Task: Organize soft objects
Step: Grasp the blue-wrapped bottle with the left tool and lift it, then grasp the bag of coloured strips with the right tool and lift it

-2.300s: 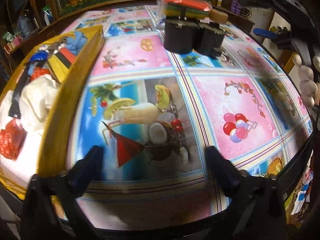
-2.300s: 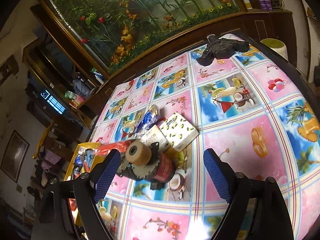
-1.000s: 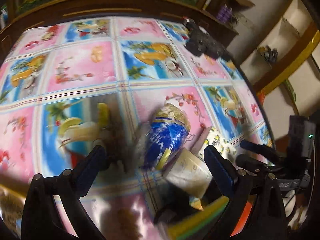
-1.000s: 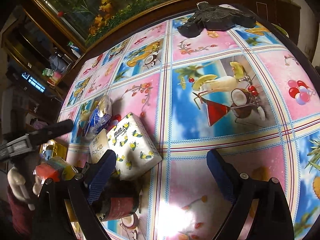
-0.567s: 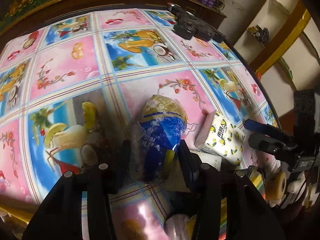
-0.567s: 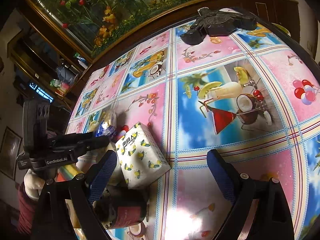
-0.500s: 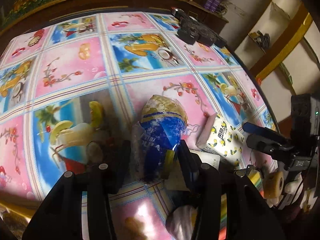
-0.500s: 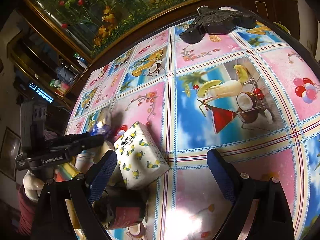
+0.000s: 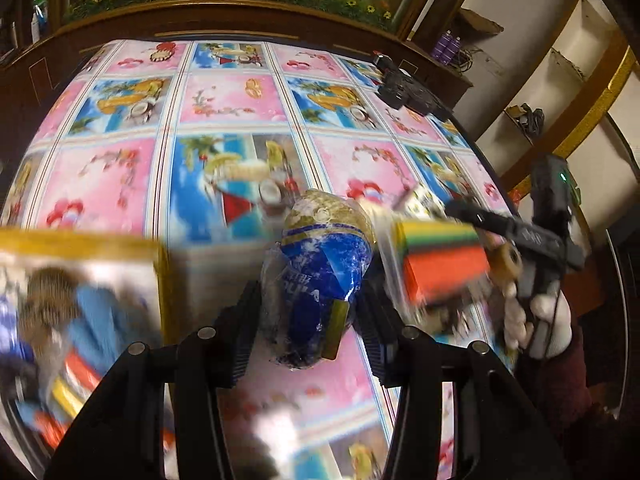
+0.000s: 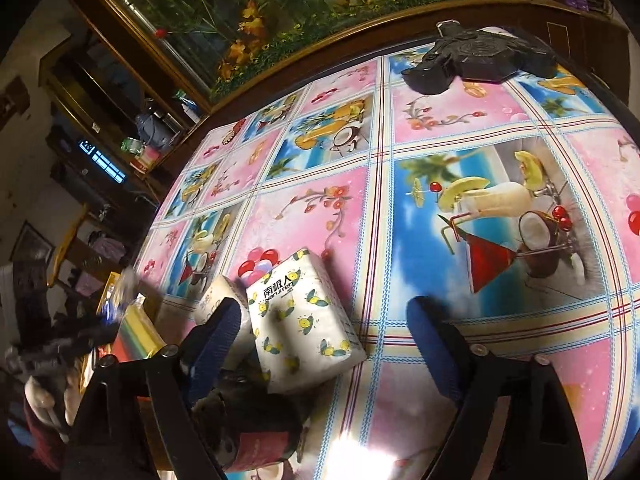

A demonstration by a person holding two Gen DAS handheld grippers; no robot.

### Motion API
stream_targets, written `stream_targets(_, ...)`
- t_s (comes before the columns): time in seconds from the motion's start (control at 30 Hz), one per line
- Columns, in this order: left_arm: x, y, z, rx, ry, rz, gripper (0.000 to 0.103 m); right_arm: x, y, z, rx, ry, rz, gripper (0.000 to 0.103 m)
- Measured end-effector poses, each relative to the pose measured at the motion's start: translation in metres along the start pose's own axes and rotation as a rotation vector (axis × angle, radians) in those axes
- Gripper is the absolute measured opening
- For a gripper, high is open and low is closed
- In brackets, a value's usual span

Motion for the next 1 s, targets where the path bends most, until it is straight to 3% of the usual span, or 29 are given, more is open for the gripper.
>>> stream_targets(0.07, -0.019, -0.009, -0.007, -0.013, -0.013, 0.001, 0.045, 0.001, -0.001, -0.001, -0.02, -0.002, -0.016, 0.082)
stream_targets(0.17, -0.046, -0.019, -0.014, -0.016, -0.033, 0.01, 0.045, 0.005, -0.011, 0.001, 0.018, 0.016, -0.062, 0.082)
stream_targets(0.3, -0.08, -0.026, -0.019, -0.007, -0.074, 0.033, 0.045, 0.007, -0.034, 0.023, 0.159, 0.003, -0.111, 0.09)
stream_targets(0.37, -0.092, -0.027, -0.019, 0.022, -0.076, 0.052, 0.045, 0.008, -0.039, 0.043, 0.18, -0.057, -0.109, 0.095)
stream_targets(0.47, -0.102, -0.029, -0.021, 0.032, -0.059, 0.054, 0.045, 0.007, -0.042, 0.084, 0.222, -0.219, -0.029, 0.094)
stream_targets(0.57, -0.104, -0.031, -0.02, 0.017, -0.064, 0.038, 0.045, -0.002, -0.033, 0.125, 0.164, -0.469, 0.124, 0.094)
stream_targets(0.67, -0.103, -0.03, -0.019, 0.007, -0.078, 0.016, 0.045, -0.005, -0.02, 0.149, 0.098, -0.64, 0.207, 0.094)
stream_targets(1.0, -0.1, -0.025, -0.019, -0.026, -0.097, -0.013, 0.048, -0.017, 0.06, 0.197, 0.042, -0.829, 0.403, 0.094)
Point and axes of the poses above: each gripper's, at about its wrist camera, not at the fingertips, and y roughly the way its jaws point, z to its left, x to its top, the point moved 2 cm from there along y, roughly the way its jaws point, and after that the axes turned 12 degrees about -z, right-handed, at the moved point
